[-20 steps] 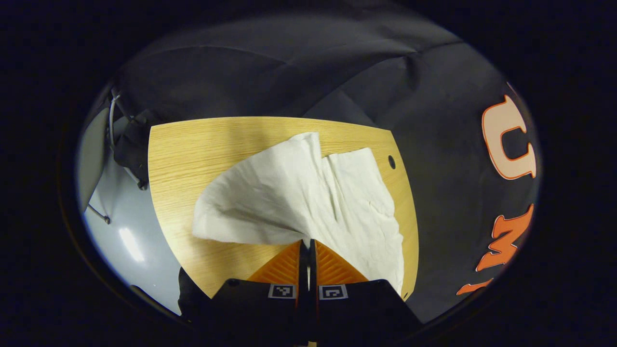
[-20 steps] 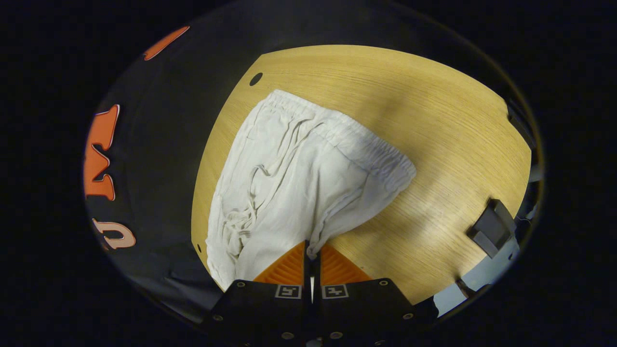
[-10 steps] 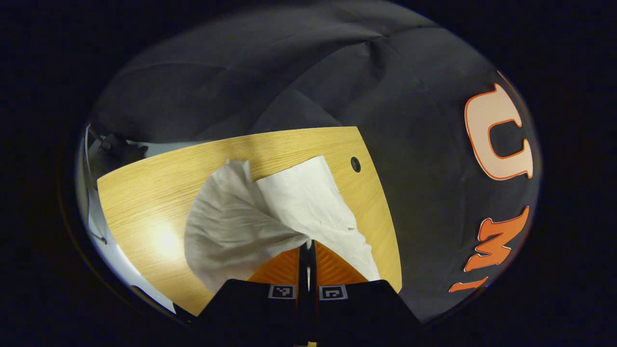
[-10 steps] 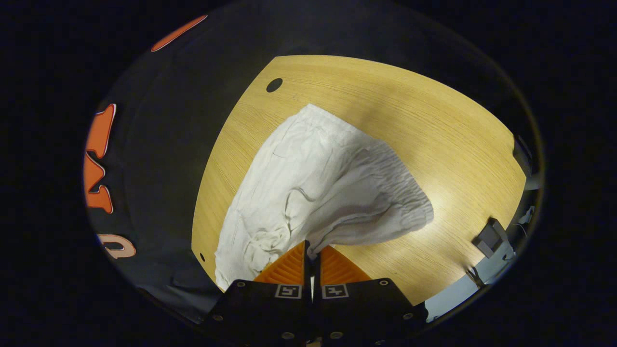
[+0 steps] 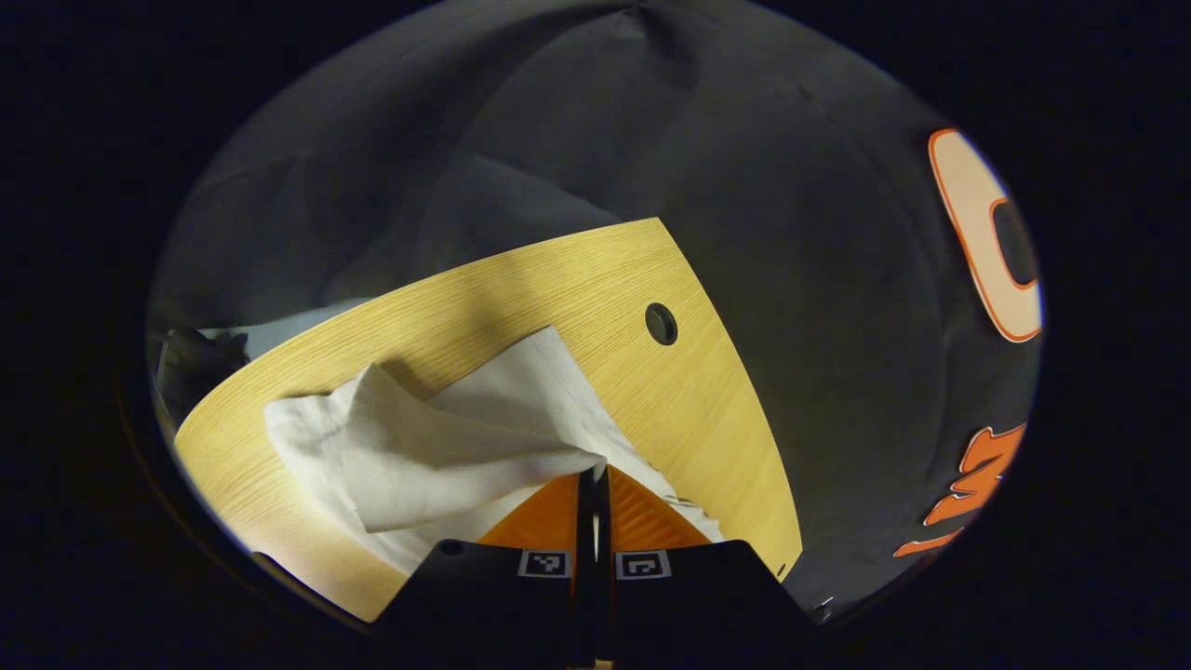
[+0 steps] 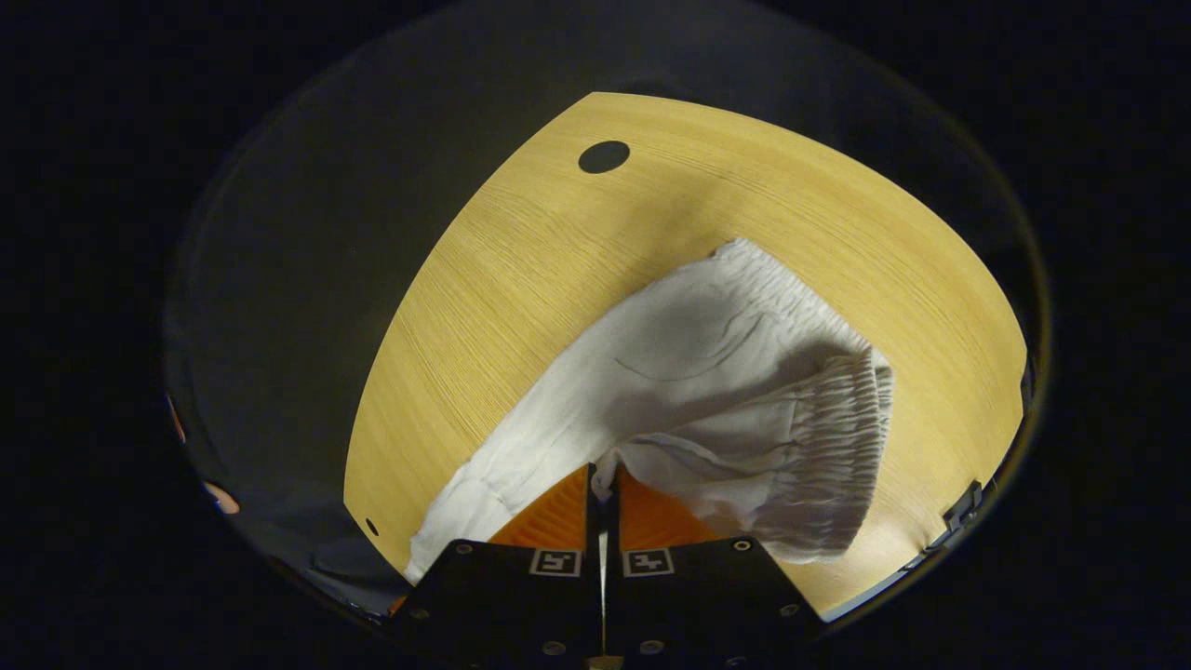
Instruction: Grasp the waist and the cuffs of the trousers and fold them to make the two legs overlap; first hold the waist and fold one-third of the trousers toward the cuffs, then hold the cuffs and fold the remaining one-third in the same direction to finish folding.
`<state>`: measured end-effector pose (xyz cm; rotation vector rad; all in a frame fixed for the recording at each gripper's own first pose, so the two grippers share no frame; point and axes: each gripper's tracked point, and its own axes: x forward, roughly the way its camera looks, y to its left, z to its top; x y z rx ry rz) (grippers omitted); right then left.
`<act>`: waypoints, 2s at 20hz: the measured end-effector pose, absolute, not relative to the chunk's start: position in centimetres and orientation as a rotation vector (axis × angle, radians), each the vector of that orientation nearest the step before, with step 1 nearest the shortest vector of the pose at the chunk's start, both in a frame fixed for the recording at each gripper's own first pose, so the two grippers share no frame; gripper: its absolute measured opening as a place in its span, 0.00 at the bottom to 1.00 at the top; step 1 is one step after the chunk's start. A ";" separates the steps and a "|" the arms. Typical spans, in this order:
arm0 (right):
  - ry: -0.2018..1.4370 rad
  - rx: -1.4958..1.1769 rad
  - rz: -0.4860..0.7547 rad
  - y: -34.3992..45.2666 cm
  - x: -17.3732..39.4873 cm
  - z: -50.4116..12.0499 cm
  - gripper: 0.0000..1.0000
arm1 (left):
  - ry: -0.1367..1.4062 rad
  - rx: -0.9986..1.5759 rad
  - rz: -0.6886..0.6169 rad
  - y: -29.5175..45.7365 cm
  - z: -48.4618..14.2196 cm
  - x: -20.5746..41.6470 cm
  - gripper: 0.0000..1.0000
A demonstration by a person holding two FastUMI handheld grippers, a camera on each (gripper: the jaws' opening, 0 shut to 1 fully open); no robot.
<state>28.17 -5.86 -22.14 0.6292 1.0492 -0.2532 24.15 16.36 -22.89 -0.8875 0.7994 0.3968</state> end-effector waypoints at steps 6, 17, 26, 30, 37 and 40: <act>1.061 0.534 -0.219 -5.4 31.3 -24.9 0.07 | 0.884 -0.780 0.394 16.7 -25.5 26.4 0.04; 0.820 0.371 -0.159 -5.5 30.7 -18.8 0.99 | 0.592 -0.381 0.299 19.0 -15.4 30.4 1.00; 0.603 0.129 -0.176 -8.6 23.4 -11.9 0.98 | 0.307 -0.051 0.186 16.8 -5.6 30.3 0.99; 0.555 0.174 -0.174 -9.3 19.9 -12.0 0.98 | 0.228 0.010 0.157 14.5 -3.0 28.7 0.99; 0.583 0.332 -0.200 -13.5 15.9 -16.1 0.99 | 0.183 0.122 0.118 8.8 -1.1 26.7 0.99; 0.583 0.444 -0.202 -15.6 16.5 -17.3 0.99 | 0.152 0.133 0.117 7.0 0.3 24.9 0.96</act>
